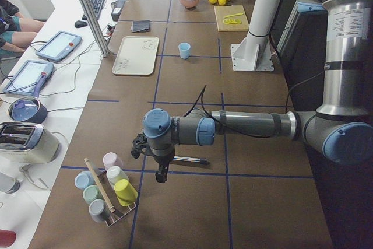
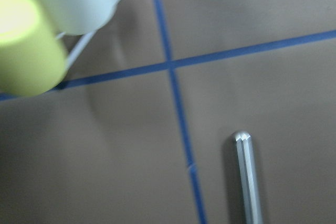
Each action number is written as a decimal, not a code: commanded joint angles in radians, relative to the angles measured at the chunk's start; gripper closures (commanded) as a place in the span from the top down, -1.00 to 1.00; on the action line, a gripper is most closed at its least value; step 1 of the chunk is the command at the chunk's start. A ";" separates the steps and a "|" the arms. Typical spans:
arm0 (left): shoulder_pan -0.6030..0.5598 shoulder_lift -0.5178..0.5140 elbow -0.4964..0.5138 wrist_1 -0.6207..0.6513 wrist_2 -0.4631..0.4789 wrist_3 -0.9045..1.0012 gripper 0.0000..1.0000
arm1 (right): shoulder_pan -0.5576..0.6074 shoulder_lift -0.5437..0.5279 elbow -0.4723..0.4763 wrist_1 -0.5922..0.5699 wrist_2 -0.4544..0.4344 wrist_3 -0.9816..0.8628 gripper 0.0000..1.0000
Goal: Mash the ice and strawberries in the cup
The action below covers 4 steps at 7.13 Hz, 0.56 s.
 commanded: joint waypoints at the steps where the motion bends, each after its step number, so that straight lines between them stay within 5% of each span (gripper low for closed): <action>1: -0.063 0.005 -0.002 0.036 -0.046 0.029 1.00 | 0.000 0.001 0.000 0.000 -0.001 0.001 0.98; 4: -0.061 0.001 -0.002 0.030 -0.049 0.032 1.00 | -0.005 0.007 -0.003 -0.005 -0.005 0.008 0.98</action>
